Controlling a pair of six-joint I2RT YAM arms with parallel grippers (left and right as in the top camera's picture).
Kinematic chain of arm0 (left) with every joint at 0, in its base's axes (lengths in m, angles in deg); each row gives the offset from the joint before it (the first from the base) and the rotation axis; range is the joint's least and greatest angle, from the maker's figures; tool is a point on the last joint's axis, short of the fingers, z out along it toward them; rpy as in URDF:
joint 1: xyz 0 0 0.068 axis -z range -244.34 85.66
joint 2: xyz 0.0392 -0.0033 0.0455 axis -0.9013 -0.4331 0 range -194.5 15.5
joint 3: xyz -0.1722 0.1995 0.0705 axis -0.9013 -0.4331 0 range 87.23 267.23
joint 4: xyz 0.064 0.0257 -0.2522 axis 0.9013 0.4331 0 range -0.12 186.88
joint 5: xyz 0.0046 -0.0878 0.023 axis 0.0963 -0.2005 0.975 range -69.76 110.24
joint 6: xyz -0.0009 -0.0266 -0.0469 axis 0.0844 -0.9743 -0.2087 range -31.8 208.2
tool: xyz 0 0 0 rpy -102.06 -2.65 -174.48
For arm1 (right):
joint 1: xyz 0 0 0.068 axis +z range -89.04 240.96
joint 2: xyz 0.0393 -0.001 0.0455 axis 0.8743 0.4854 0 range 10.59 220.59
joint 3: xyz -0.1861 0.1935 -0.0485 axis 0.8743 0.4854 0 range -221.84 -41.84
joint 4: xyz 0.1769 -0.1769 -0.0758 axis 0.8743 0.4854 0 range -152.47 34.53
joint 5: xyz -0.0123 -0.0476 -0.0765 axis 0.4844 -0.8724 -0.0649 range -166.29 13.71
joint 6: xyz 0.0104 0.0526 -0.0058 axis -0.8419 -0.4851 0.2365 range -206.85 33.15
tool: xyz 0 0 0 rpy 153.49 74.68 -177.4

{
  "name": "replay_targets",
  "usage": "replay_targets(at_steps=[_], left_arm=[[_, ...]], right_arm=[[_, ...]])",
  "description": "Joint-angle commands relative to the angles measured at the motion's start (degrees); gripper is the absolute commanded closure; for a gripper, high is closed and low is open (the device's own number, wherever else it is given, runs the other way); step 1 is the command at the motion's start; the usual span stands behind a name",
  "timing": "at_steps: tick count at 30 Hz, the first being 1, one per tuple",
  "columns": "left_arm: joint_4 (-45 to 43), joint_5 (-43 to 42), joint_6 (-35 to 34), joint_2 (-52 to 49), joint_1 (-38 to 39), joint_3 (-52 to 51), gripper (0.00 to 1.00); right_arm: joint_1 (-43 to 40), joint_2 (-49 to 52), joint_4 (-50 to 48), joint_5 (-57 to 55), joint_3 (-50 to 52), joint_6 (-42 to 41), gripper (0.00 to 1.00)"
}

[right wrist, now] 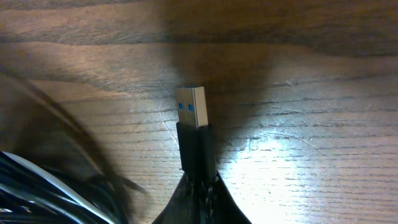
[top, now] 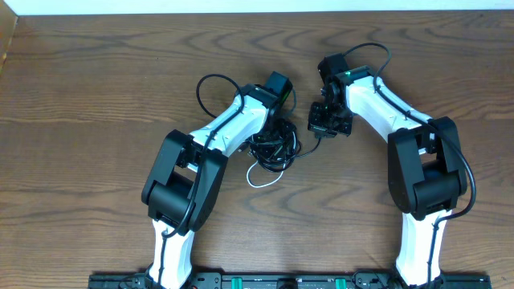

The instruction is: Untangle cables

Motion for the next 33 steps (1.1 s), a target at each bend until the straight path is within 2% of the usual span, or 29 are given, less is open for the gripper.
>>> replay_targets(at_steps=[1,6,11,21,29,33], left_arm=[[-0.7,2.0,-1.2,-0.8,0.1,-0.5,0.92],[-0.9,2.1,-1.0,-0.8,0.1,-0.5,0.92],[-0.9,1.8,4.1,-0.7,0.0,-0.5,0.93],[-0.9,-9.9,16.5,-0.7,-4.0,-0.5,0.92],[-2.3,-17.4,20.2,-0.7,-6.7,-0.5,0.93],[-4.2,-19.8,20.6,-0.7,-7.7,-0.5,0.92]], right_arm=[[0.6,0.4,-0.2,0.5,0.2,-0.9,0.99],[0.5,0.4,-0.2,0.5,0.2,-0.9,0.99],[0.5,0.4,-0.2,0.5,0.2,-0.9,0.99],[0.5,0.4,-0.1,0.5,0.2,-0.9,0.99],[0.5,0.4,-0.1,0.8,0.2,-0.9,0.99],[0.5,0.4,0.1,4.7,0.2,-0.8,0.99]])
